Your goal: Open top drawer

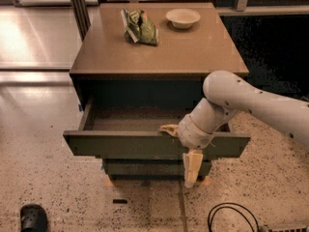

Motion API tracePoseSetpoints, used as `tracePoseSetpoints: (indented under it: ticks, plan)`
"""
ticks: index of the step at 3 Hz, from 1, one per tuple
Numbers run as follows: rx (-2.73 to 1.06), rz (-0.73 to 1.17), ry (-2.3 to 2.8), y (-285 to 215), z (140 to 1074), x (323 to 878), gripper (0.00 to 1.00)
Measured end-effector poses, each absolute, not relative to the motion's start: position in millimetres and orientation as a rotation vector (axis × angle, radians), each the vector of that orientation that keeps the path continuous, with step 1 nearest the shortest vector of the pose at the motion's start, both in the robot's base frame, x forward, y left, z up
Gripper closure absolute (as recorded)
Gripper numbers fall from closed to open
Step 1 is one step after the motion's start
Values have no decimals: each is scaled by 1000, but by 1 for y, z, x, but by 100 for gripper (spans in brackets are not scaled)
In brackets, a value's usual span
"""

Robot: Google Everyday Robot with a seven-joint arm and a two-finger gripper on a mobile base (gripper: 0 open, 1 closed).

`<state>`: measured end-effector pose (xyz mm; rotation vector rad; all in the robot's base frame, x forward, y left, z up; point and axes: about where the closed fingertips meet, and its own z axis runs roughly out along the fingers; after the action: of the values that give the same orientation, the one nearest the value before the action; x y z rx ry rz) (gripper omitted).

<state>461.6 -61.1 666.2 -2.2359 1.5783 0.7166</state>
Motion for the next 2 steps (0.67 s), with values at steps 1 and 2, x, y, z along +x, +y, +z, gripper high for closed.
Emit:
tracePoseSetpoints:
  ticks: [1, 2]
  plan:
    - [-2292, 713, 1570, -63, 681, 435, 0]
    - [-2292, 714, 1570, -63, 681, 435, 0]
